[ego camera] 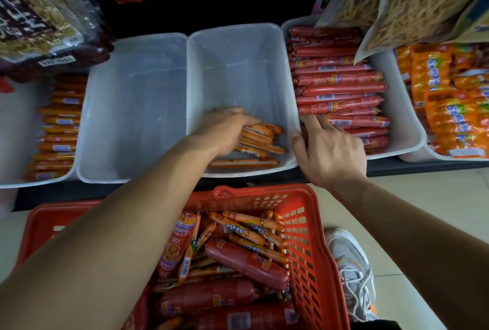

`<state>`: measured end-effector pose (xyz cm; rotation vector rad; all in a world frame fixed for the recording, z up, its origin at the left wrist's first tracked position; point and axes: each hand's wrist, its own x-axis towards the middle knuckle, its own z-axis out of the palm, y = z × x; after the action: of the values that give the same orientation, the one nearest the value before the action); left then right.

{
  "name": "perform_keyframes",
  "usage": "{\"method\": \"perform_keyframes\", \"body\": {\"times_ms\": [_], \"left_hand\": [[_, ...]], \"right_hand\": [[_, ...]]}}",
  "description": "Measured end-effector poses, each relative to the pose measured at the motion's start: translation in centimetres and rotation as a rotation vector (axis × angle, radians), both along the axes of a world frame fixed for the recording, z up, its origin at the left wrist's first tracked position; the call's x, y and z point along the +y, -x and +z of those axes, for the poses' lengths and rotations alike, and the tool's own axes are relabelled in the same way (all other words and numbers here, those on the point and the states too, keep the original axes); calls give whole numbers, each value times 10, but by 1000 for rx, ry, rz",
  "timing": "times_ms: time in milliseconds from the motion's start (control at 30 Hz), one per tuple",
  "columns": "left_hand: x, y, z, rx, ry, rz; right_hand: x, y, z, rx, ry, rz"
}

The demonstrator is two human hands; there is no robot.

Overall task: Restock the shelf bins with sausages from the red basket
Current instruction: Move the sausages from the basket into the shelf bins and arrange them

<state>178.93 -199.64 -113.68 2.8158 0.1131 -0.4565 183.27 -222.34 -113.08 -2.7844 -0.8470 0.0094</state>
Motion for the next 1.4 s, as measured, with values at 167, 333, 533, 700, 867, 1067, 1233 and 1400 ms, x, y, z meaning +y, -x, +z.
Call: {"method": "perform_keyframes", "body": {"times_ms": [167,333,533,700,867,1067,1233,1400], "left_hand": [[6,6,5,114,-81,-56],[-1,15,1,89,-113,-62],[-14,23,-8,202,40,43],[-16,19,-13,150,138,32],[-23,28,15,61,246,187],[-14,86,98,-83,236,285],[-3,168,158,-80,217,417],[-5,255,160,-79,227,561]], "right_hand": [[0,0,2,-9,-5,-3],[0,1,2,-10,-7,-2],[0,1,2,-23,1,-2],[-1,2,3,-27,-4,6],[-1,1,11,51,35,8],[10,-1,72,138,230,95],[44,19,166,143,370,390],[74,81,194,160,433,593]]}}
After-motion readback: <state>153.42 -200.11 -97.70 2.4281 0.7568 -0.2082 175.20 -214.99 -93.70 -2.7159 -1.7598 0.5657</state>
